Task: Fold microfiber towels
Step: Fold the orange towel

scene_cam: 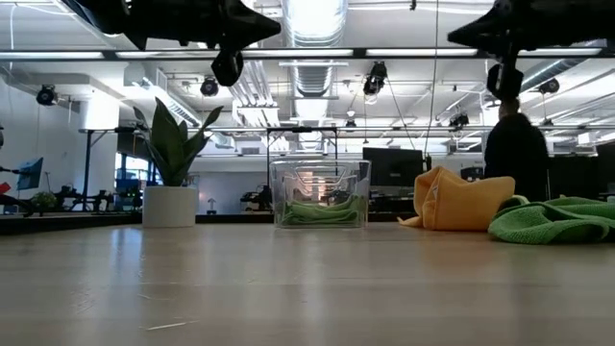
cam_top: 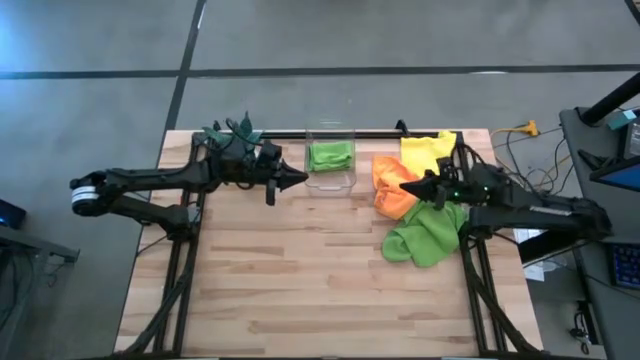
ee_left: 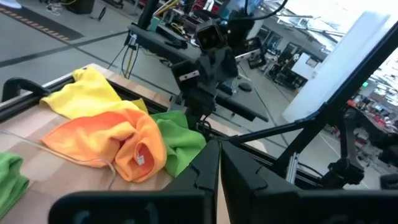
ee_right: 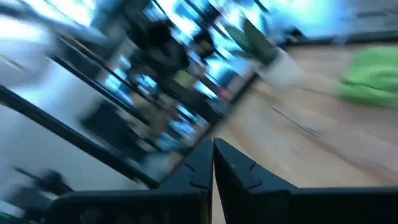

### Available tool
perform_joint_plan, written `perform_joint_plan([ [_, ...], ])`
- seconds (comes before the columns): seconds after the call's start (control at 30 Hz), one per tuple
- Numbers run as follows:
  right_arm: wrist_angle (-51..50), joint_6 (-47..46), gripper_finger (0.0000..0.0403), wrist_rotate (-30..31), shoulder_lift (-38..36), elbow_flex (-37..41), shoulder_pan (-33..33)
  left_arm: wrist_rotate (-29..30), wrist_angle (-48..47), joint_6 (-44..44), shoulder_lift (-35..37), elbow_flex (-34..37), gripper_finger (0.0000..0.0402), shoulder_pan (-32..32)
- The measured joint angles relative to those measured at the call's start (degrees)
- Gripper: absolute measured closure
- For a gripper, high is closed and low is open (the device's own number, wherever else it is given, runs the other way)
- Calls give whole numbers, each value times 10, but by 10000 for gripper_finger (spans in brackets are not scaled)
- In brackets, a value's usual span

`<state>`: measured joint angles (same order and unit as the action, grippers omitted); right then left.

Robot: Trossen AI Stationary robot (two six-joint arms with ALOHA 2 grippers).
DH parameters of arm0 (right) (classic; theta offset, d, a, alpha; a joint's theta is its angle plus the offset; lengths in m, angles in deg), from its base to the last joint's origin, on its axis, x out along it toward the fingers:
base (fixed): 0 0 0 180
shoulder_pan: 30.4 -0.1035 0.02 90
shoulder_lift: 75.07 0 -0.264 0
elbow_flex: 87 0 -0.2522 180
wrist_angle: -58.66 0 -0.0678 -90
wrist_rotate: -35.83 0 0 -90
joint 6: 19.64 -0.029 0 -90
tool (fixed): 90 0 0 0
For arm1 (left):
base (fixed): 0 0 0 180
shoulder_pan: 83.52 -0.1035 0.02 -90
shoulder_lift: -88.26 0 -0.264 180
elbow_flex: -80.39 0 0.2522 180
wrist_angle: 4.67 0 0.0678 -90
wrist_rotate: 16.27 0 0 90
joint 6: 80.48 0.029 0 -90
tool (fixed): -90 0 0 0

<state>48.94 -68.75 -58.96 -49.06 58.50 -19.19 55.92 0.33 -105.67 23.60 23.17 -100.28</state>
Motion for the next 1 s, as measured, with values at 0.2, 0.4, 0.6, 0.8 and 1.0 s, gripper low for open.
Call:
perform_joint_plan([
  [0.2,197,-17,394,17,17,79,-4,31,18,0,-24,0,402,0],
  [0.4,262,-30,394,34,59,82,-5,66,96,0,-69,0,402,0],
  [0.6,261,10,394,55,118,13,-4,33,107,0,-72,2,402,5],
  [0.8,116,95,393,95,163,-82,8,31,41,10,6,16,402,16],
  [1.0,-42,118,354,95,173,-145,29,38,-161,76,116,16,402,15],
])
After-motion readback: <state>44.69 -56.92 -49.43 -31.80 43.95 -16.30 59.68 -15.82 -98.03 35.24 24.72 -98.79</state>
